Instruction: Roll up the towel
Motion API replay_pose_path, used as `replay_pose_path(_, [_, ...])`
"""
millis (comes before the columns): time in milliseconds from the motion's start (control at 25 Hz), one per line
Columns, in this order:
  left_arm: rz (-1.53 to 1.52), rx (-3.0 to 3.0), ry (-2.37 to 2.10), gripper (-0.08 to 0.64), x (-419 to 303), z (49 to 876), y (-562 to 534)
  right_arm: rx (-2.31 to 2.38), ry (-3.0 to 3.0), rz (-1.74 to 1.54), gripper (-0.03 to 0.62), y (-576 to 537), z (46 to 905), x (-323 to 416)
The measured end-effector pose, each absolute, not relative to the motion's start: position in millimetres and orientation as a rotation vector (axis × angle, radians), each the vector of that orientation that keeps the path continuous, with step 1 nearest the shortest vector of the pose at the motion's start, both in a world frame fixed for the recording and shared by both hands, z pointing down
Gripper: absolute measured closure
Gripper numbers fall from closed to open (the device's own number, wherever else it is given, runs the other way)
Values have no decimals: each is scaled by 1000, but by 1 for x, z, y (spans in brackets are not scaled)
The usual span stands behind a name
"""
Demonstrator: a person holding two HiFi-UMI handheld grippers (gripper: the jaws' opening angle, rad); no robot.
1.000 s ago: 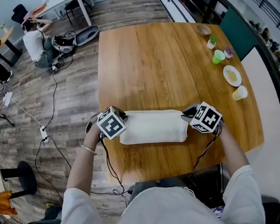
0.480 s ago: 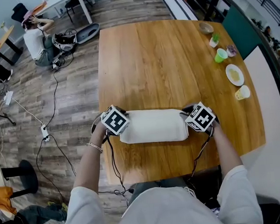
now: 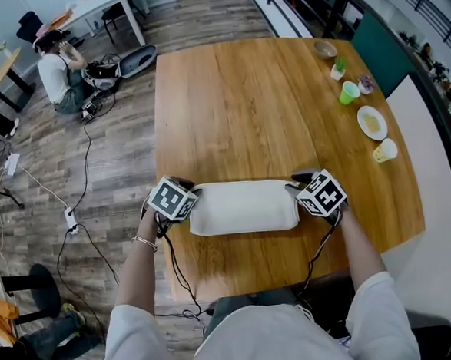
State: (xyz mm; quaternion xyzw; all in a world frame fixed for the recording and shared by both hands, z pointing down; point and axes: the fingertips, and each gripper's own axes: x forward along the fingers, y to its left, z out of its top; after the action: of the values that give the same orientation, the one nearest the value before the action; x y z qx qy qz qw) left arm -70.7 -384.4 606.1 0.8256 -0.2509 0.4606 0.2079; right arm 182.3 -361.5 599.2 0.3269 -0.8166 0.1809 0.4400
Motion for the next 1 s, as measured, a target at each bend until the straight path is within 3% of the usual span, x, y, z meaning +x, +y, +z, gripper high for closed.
replay_pose_path(400, [975, 2365, -962, 411, -106, 537, -382, 1086, -2148, 519, 434, -359, 538, 199])
replay_pose_path(640, [648, 2443, -1215, 441, -103, 448, -363, 1485, -2173, 485, 494, -358, 458, 215])
replay_pose_path(800, [391, 2329, -1598, 517, -122, 388, -354, 1754, -2163, 446, 549, -341, 405, 221])
replay_pose_path(1000, [229, 2237, -1824, 548, -137, 347, -332, 1941, -2192, 355, 592, -310, 368, 223])
